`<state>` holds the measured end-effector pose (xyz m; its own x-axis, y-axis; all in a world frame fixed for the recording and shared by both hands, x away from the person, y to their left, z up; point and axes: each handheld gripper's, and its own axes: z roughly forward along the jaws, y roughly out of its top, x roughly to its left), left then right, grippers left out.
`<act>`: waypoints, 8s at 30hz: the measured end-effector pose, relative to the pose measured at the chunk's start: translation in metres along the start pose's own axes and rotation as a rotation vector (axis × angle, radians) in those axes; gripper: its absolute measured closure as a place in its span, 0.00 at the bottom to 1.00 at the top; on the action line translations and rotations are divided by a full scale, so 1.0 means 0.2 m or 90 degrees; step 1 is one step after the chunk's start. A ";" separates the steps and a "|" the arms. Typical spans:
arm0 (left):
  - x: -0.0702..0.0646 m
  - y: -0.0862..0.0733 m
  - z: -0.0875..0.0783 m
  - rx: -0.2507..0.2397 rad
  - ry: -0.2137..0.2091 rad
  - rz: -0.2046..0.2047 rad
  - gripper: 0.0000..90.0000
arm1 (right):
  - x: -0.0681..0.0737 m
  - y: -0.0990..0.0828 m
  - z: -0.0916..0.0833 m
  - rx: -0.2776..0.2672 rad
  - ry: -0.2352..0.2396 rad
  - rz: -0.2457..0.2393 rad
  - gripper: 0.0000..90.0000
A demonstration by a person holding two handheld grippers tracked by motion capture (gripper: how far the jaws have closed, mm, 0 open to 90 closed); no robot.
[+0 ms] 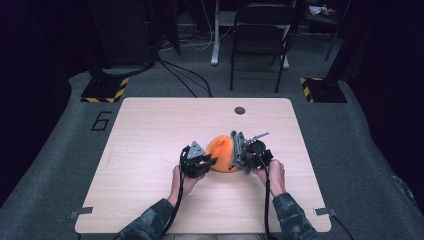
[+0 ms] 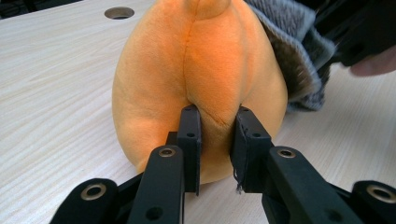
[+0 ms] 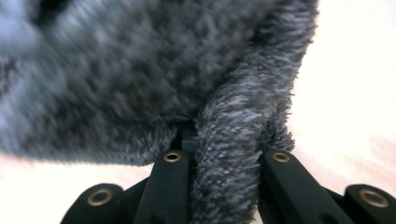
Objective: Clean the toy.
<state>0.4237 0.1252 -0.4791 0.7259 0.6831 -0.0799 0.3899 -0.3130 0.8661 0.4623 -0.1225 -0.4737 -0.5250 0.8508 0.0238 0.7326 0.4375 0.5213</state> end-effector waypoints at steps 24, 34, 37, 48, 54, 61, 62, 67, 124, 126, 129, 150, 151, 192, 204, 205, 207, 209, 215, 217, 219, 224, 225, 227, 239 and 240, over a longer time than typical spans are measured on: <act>-0.01 -0.02 0.00 -0.009 -0.007 0.011 0.83 | 0.17 0.13 -0.22 -0.108 0.034 -0.080 0.86; -0.01 -0.02 0.01 -0.012 -0.008 0.011 0.83 | 0.04 0.05 -0.15 -0.060 0.034 -0.050 0.85; -0.01 -0.01 0.01 -0.012 -0.009 0.011 0.83 | 0.01 0.02 -0.11 -0.049 0.032 -0.035 0.85; -0.01 -0.02 0.01 -0.012 -0.010 0.010 0.83 | -0.04 -0.04 0.04 0.015 0.005 -0.014 0.85; -0.01 -0.02 0.01 -0.014 -0.011 0.005 0.83 | -0.05 -0.05 0.07 0.034 0.001 -0.023 0.85; 0.01 -0.02 0.01 -0.014 -0.009 0.001 0.82 | -0.07 -0.03 0.00 0.019 0.001 -0.019 0.85; 0.01 -0.02 0.01 -0.015 -0.008 0.002 0.82 | -0.07 -0.03 -0.02 0.013 -0.002 -0.010 0.85; 0.01 -0.02 0.01 -0.018 -0.007 0.000 0.82 | -0.09 0.02 -0.15 -0.050 0.013 -0.008 0.85; -0.05 0.05 0.00 -0.007 0.006 0.046 0.89 | 0.01 0.03 -0.10 -0.065 0.022 -0.010 0.84; -0.05 0.05 0.00 -0.009 0.006 0.046 0.89 | 0.00 0.01 -0.08 -0.051 0.018 -0.005 0.84; -0.04 0.04 0.00 -0.009 0.006 0.047 0.89 | -0.03 -0.01 -0.03 -0.026 0.018 0.011 0.84; -0.02 0.03 0.00 -0.023 -0.003 0.033 0.84 | 0.02 0.09 -0.27 -0.147 0.046 -0.006 0.83; -0.02 0.03 0.00 -0.024 -0.003 0.032 0.83 | 0.04 0.09 -0.24 -0.133 0.047 -0.019 0.83; 0.04 -0.02 0.01 -0.048 0.010 -0.060 0.85 | 0.03 0.02 -0.10 -0.110 0.021 -0.029 0.85; 0.04 0.07 -0.02 -0.077 0.019 0.011 0.90 | -0.05 0.04 -0.20 -0.123 0.016 0.017 0.84; 0.04 0.08 -0.02 -0.081 0.021 0.015 0.90 | -0.06 0.04 -0.21 -0.123 0.019 0.020 0.84; 0.04 0.11 -0.04 -0.081 0.019 0.028 0.90 | -0.08 0.04 -0.24 -0.130 0.016 0.032 0.84; 0.03 0.13 -0.06 -0.090 0.029 0.045 0.90 | -0.09 0.05 -0.28 -0.138 0.019 0.037 0.83; 0.00 0.18 -0.06 -0.084 0.025 0.091 0.90 | -0.10 0.08 -0.39 -0.161 0.018 0.047 0.81; -0.03 0.18 -0.04 -0.081 0.018 0.097 0.90 | -0.10 0.09 -0.42 -0.167 0.014 0.036 0.81; -0.06 0.18 -0.02 -0.081 0.012 0.108 0.90 | -0.07 0.10 -0.45 -0.182 0.016 0.037 0.81; -0.11 0.17 0.00 -0.073 -0.004 0.133 0.90 | 0.01 0.13 -0.47 -0.168 0.033 0.010 0.81; -0.12 0.17 0.00 -0.074 -0.005 0.137 0.90 | 0.04 0.14 -0.46 -0.160 0.032 0.001 0.81; -0.12 0.16 0.01 -0.071 -0.014 0.139 0.90 | 0.08 0.15 -0.44 -0.142 0.039 -0.025 0.81; -0.12 0.13 0.02 -0.052 -0.028 0.135 0.90 | 0.09 0.15 -0.29 -0.079 0.017 -0.047 0.84; -0.12 0.13 0.02 -0.051 -0.031 0.135 0.90 | 0.06 0.14 -0.28 -0.080 0.010 -0.039 0.84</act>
<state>0.4178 0.0982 -0.4567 0.8137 0.5749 0.0863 0.1811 -0.3917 0.9021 0.4519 -0.1154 -0.4105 -0.5747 0.8184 0.0013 0.6396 0.4481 0.6246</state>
